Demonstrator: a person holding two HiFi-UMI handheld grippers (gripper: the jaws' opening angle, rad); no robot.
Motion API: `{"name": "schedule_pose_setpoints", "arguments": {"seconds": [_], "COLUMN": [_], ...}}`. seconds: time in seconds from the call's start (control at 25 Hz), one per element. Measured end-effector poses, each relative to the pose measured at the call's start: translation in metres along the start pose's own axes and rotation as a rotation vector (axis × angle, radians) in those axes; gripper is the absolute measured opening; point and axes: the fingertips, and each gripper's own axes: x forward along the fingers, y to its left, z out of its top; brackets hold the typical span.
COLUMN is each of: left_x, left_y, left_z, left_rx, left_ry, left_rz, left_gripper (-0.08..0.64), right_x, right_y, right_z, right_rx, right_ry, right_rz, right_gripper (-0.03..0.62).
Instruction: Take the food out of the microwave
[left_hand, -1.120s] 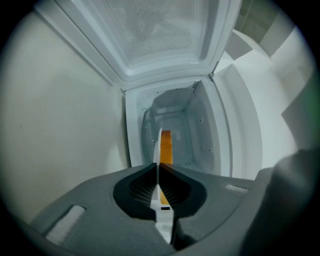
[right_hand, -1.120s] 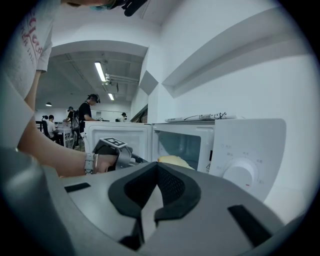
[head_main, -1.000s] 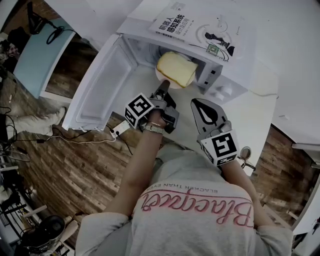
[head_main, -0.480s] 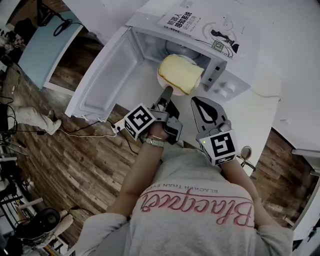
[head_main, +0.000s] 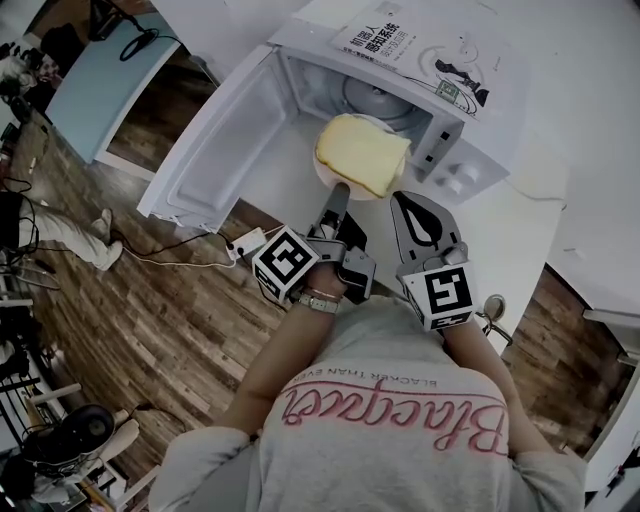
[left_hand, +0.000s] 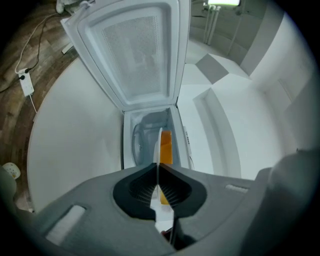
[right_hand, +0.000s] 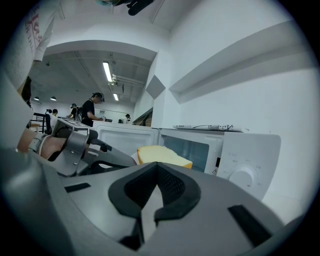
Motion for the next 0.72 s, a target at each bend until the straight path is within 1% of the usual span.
{"name": "schedule_pose_setpoints", "arguments": {"seconds": [0.16, 0.28, 0.48, 0.72], "left_x": [-0.0065, -0.0069, -0.0066, -0.0037], "left_y": [-0.0035, -0.0019, -0.0045, -0.0070], "left_z": [-0.0020, -0.0045, -0.0031, -0.0052], "left_rx": [-0.019, -0.026, -0.013, -0.013], "left_ry": [-0.023, -0.028, -0.039, -0.028], "left_rz": [-0.016, -0.014, -0.021, -0.033], "left_gripper": [0.018, 0.018, 0.018, 0.018], "right_x": [-0.0024, -0.0041, -0.0057, -0.0066], "right_y": [0.0024, 0.0033, 0.0003, -0.0013], "right_z": [-0.0038, -0.0052, -0.0046, -0.0054], "right_rx": [-0.019, -0.022, -0.010, -0.011], "right_ry": [0.012, 0.016, 0.014, 0.012], "right_rz": [0.011, 0.014, 0.005, 0.004], "right_gripper": [0.009, 0.009, 0.009, 0.009]}}
